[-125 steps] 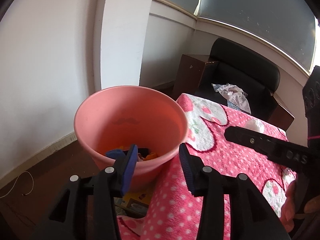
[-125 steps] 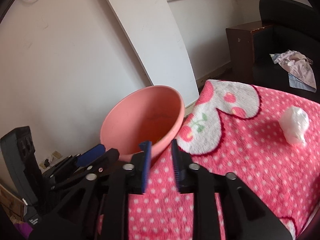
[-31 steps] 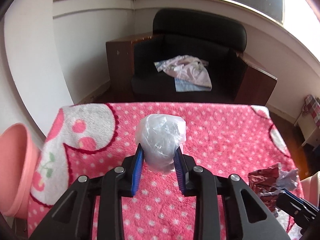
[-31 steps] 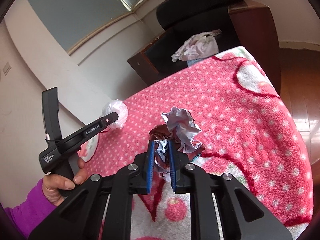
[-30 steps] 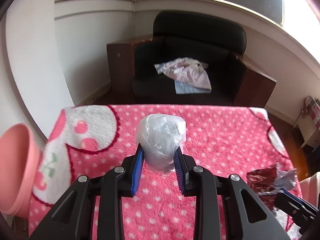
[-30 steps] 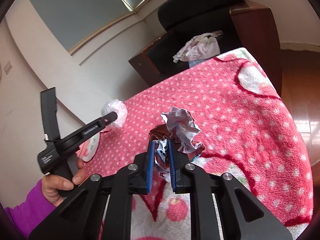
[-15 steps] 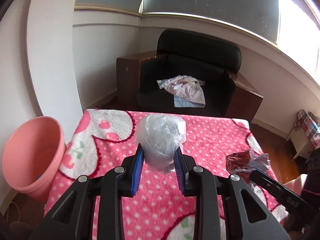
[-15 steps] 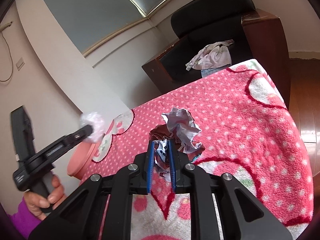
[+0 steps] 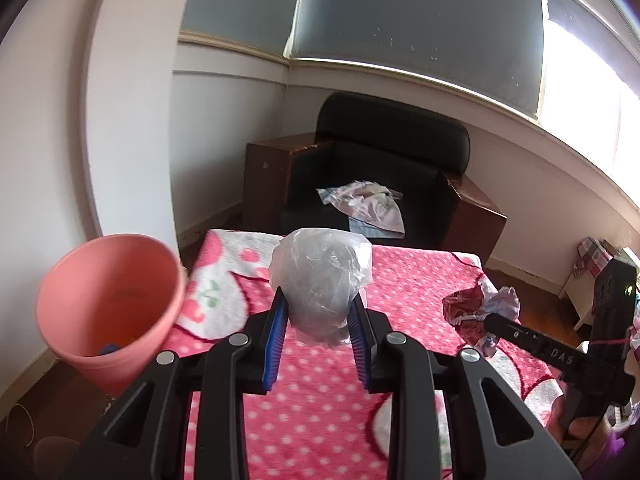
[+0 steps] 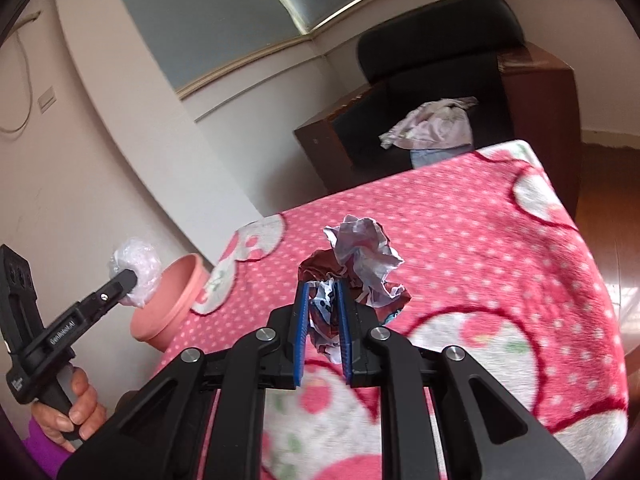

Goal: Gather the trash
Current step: 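Carry the white bag and crumpled wrapper over the pink bucket, then open both tools to drop the white bag and wrapper into the bucket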

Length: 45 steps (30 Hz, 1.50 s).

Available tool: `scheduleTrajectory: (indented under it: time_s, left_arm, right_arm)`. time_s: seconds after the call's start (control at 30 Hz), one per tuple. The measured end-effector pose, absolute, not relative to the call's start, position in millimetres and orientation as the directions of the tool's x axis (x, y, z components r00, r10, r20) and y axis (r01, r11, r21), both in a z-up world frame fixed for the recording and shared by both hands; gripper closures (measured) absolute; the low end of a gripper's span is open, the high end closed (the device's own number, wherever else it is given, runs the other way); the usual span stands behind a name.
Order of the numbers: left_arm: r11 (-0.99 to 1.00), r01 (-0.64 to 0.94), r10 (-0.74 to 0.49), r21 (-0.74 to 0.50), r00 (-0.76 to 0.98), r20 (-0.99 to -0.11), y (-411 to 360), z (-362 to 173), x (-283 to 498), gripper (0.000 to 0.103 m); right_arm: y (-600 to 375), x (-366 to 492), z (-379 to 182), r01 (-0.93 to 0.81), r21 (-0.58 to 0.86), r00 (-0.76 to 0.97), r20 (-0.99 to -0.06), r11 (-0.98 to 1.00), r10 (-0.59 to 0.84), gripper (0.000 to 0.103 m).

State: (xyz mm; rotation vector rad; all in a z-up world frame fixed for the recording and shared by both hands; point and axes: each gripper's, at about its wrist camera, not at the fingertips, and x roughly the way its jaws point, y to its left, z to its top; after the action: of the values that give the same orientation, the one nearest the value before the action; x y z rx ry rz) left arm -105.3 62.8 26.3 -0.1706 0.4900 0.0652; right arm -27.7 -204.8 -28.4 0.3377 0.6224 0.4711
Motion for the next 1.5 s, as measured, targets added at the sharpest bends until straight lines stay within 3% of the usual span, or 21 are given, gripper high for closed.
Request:
scheduleTrajectory:
  time_s: [0.43, 0.87, 1.5]
  left_arm:
    - [0.946, -0.264, 0.162, -0.191, 0.889, -0.427, 151.0, 29.8, -139.1, 0.074]
    - [0.879, -0.408, 0.25, -0.245, 0.834, -0.491, 232.6, 6.6, -142.4, 0.074]
    - [0.856, -0.458, 0.255, -0.24, 0.778, -0.574, 268.5, -24.5, -149.9, 0.074]
  right_arm:
    - [-74.6, -10.4, 11.9, -0.536, 0.381, 0.598, -0.459, 0.754, 0.657, 0.088]
    - [35.7, 16.5, 12.9, -0.635, 0.384, 0.447, -0.526, 0.671, 0.724, 0.088]
    - [135.5, 26.5, -28.0, -0.683, 0.332, 0.322, -0.663, 0.65, 0.676, 0.088]
